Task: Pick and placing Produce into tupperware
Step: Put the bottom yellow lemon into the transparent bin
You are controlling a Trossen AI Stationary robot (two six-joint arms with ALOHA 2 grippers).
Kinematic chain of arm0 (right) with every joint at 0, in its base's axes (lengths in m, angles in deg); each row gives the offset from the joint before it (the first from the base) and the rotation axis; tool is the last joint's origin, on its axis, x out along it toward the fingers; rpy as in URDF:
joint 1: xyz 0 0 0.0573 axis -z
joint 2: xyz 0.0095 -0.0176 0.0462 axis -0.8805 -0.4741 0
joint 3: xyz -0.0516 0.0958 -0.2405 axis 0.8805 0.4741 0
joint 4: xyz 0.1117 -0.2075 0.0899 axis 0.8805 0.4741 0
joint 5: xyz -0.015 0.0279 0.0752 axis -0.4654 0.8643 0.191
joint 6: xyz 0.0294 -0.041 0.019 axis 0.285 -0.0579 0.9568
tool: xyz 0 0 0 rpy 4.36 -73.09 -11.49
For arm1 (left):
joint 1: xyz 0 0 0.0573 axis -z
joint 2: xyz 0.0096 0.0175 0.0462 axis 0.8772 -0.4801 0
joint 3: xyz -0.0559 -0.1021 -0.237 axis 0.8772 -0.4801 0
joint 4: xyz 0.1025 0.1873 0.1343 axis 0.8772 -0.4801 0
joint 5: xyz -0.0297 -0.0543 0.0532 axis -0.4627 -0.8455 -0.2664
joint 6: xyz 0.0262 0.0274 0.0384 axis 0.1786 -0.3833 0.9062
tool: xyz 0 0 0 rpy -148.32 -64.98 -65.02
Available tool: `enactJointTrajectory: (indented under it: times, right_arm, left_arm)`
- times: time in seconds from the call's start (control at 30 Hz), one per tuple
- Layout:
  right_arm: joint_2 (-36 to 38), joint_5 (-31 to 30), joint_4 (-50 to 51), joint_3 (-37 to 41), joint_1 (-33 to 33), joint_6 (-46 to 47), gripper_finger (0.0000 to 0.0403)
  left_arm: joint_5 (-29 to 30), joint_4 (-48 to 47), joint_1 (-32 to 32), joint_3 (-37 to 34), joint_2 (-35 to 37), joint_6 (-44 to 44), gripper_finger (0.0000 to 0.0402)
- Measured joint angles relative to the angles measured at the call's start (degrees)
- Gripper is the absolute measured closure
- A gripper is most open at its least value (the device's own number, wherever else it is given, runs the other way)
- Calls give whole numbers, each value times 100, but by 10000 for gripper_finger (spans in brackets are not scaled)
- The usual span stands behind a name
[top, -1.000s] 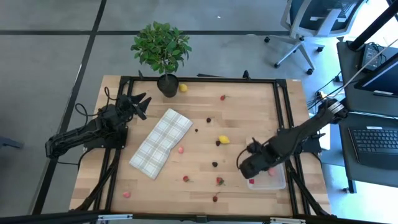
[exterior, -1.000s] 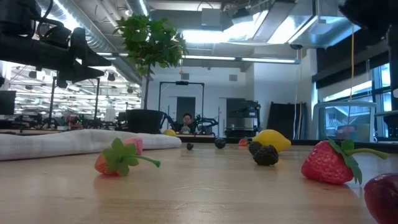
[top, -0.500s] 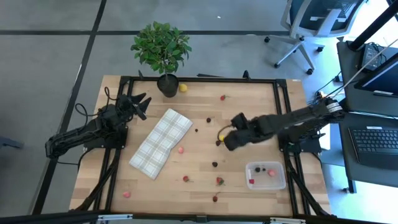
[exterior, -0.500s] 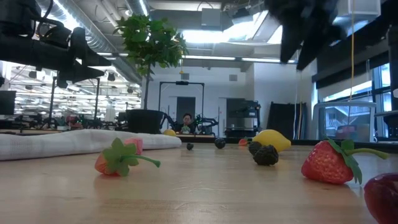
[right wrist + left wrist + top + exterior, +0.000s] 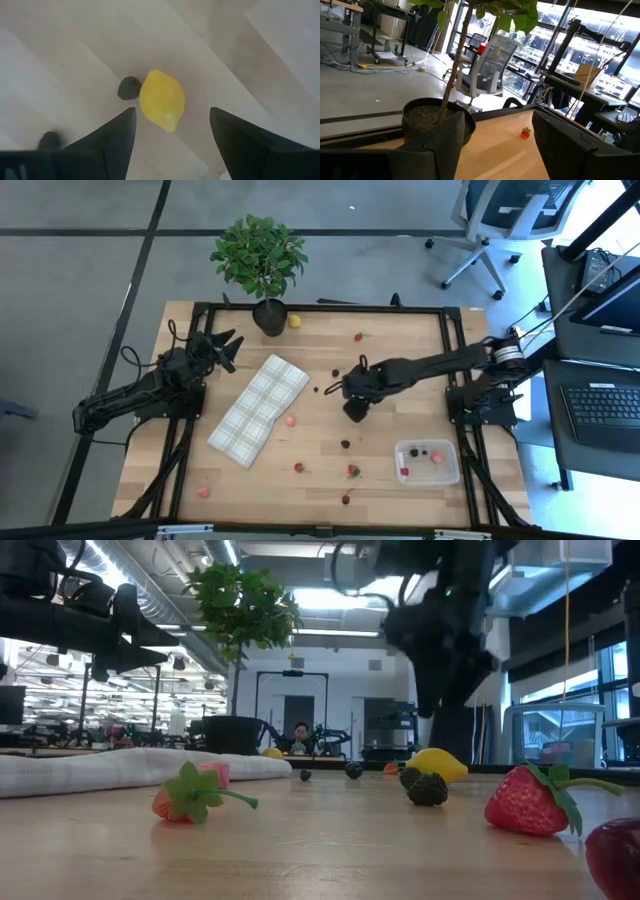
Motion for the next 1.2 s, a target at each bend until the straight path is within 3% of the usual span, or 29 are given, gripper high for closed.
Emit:
enactJointTrajectory:
  times: [0.6,0.87,1.2]
  right_arm:
    - [-1102,363,-333,0,217,-578,149]
    - [-1186,626,-327,0,302,-665,195]
    - [-1131,652,-234,-2,295,-708,186]
  left_arm:
    - [2,0,-2,0,0,4,176]
    - [2,0,-1,-2,0,9,176]
    - [4,0,-2,0,0,11,176]
